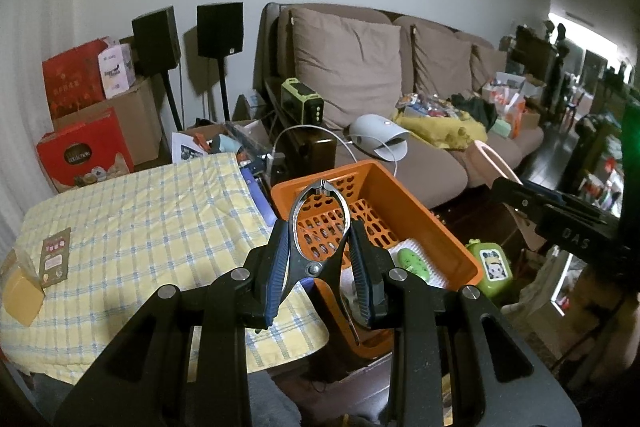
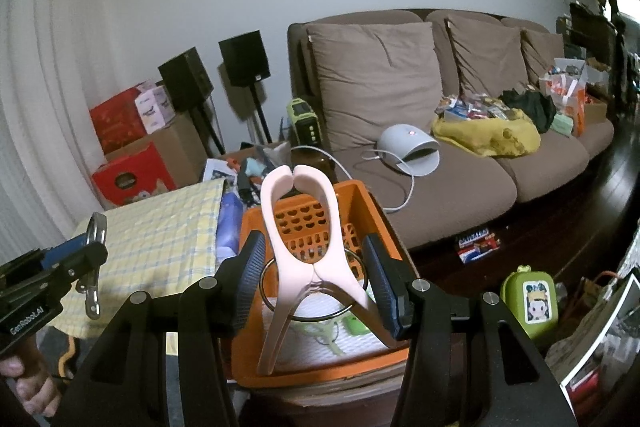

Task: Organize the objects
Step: 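Move both held clips over the orange basket with both tools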

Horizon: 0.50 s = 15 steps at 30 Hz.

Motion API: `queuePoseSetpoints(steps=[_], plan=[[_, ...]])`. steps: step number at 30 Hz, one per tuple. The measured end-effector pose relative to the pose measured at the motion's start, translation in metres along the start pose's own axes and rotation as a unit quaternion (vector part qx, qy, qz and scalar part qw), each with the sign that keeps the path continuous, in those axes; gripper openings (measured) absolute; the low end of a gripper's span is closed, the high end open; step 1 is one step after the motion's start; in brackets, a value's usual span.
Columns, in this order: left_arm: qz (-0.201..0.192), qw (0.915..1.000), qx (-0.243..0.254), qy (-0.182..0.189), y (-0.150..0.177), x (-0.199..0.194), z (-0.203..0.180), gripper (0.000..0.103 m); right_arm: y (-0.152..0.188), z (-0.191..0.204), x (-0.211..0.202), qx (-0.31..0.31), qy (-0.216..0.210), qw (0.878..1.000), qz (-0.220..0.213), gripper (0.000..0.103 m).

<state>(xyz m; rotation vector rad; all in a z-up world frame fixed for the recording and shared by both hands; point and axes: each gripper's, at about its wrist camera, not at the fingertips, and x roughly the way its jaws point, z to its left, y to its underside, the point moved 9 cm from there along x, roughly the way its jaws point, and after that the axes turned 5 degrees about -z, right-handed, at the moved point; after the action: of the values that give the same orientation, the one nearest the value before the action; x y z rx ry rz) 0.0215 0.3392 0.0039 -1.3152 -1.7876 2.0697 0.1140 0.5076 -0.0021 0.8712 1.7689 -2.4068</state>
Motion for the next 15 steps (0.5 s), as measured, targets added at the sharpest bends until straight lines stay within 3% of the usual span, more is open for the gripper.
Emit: queuePoseSetpoints(steps=[15], plan=[[-0.005,1.0000,0.005,0.000,-0.009,0.005,-0.007,0.028,0.000,-0.015,0.000,0.007,0.015,1.000,0.000,0.052]])
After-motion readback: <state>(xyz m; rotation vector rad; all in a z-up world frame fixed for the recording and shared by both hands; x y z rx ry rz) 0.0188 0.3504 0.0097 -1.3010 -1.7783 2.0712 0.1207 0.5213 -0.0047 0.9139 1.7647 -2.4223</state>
